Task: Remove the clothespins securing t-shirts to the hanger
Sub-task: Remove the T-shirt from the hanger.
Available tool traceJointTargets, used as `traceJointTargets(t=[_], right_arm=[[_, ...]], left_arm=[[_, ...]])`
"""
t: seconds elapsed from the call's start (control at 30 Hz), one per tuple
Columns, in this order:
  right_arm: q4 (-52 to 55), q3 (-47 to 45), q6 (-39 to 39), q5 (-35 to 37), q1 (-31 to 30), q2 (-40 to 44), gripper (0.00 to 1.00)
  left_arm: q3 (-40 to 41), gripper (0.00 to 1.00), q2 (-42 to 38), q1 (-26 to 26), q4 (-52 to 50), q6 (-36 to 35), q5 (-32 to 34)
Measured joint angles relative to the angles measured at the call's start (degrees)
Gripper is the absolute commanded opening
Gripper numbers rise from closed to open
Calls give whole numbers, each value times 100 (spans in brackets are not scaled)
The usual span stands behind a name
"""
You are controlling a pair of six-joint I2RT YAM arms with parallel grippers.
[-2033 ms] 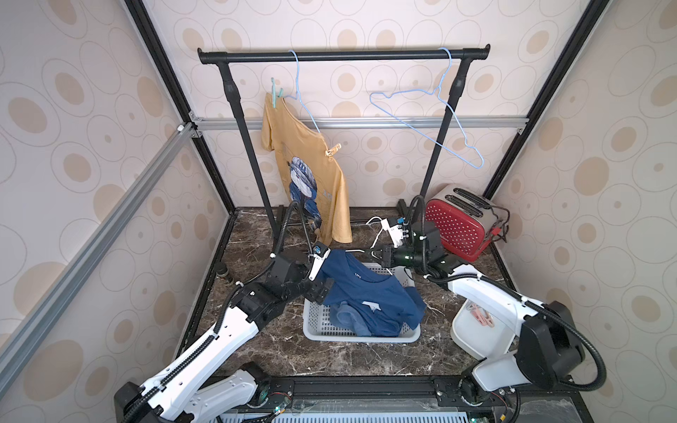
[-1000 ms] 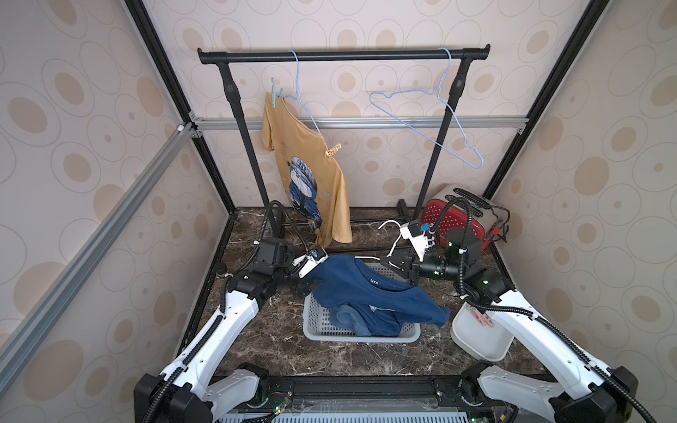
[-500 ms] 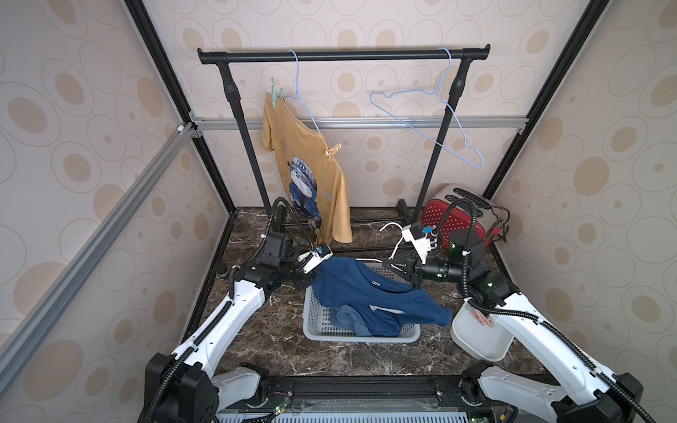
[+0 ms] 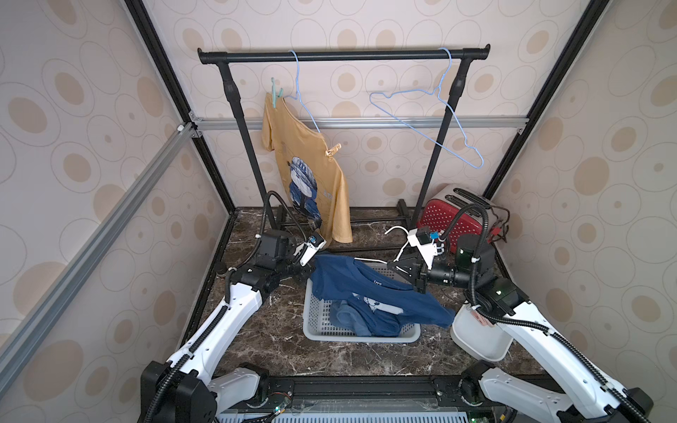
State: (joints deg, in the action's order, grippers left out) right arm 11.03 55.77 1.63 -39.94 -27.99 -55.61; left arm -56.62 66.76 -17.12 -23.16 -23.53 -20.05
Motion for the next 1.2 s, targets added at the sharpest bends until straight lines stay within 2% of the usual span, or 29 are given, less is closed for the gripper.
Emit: traceJointTargets(t=[0.3,0.53,1.03,1.2], right_arm=[[-31,-417,-553,291,33,861,0],[-260,-688,-643,514,83,1276,0],[-1038,-706,-332,745,247,1263,0],[-1661,-660,31,763,258,789,0]], left_arm=[[0,0,-63,424,42,817,101],[0,0,-153,590,42,1067,59],[0,0,-229,704,105,1279,-24],[-76,0,-225,730,76,1392,-63]])
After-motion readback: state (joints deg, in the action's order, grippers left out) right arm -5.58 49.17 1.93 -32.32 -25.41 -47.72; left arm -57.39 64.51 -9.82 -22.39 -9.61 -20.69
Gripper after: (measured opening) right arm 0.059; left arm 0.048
